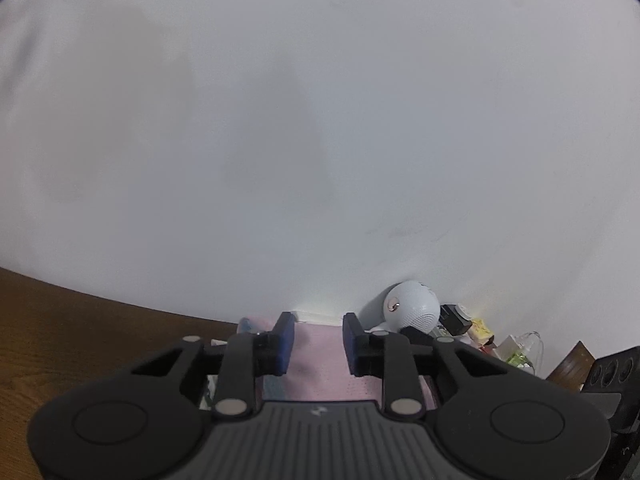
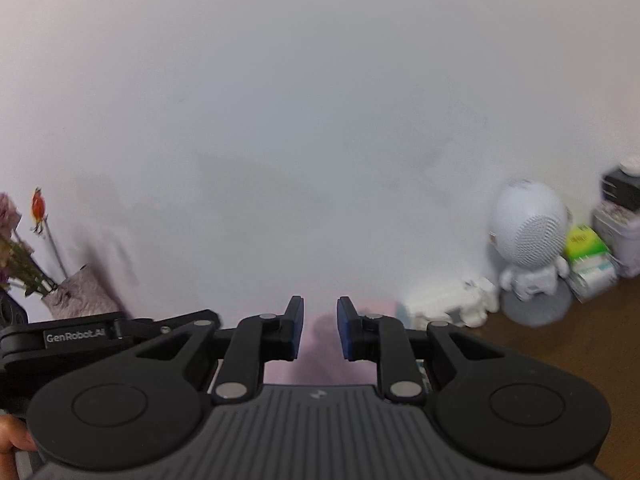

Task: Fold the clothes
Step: 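Lower the bundle onto the folded clothes stack and open both tools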

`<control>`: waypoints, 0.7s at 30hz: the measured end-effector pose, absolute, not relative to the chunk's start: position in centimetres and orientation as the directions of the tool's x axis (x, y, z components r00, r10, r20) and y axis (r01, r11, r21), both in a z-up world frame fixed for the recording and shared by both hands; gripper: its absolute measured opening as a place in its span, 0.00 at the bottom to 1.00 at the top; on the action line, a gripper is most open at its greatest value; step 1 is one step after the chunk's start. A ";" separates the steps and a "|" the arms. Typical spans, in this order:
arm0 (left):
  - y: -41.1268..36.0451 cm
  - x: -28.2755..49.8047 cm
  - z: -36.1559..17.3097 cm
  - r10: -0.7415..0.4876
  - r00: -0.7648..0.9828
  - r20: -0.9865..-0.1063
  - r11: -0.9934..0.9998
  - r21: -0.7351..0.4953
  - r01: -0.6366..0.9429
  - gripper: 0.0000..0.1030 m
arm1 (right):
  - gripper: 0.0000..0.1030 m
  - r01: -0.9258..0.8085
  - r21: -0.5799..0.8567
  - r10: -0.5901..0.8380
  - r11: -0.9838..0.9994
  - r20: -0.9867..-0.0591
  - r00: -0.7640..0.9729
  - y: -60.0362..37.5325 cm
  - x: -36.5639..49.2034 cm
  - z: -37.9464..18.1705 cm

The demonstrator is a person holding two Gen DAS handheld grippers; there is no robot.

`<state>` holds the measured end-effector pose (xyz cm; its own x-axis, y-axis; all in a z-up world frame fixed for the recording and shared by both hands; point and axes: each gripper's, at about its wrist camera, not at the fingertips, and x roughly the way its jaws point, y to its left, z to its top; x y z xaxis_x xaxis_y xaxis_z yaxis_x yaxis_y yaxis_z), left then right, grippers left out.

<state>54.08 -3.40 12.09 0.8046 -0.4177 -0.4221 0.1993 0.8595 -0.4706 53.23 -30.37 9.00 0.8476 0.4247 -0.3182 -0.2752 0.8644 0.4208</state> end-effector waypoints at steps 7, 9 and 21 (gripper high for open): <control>-3.0 53.6 10.8 -0.421 0.794 -0.439 0.852 -0.491 0.181 0.30 | 0.19 -0.271 0.262 0.363 0.926 -0.425 0.829 -27.1 54.0 8.1; -2.8 52.7 10.5 -0.408 0.806 -0.428 0.861 -0.473 0.185 0.44 | 0.19 -0.281 0.254 0.366 0.925 -0.405 0.838 -27.2 53.3 8.2; -5.2 50.7 10.8 -0.236 0.838 -0.493 0.961 -0.248 0.125 0.93 | 0.54 -0.268 0.181 0.322 0.946 -0.434 0.841 -28.4 50.2 9.4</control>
<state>50.73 -5.18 10.82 0.8375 -0.2365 -0.4926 0.1253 0.9606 -0.2482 50.21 -28.40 9.39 0.8414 0.3216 -0.4343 -0.2681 0.9462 0.1813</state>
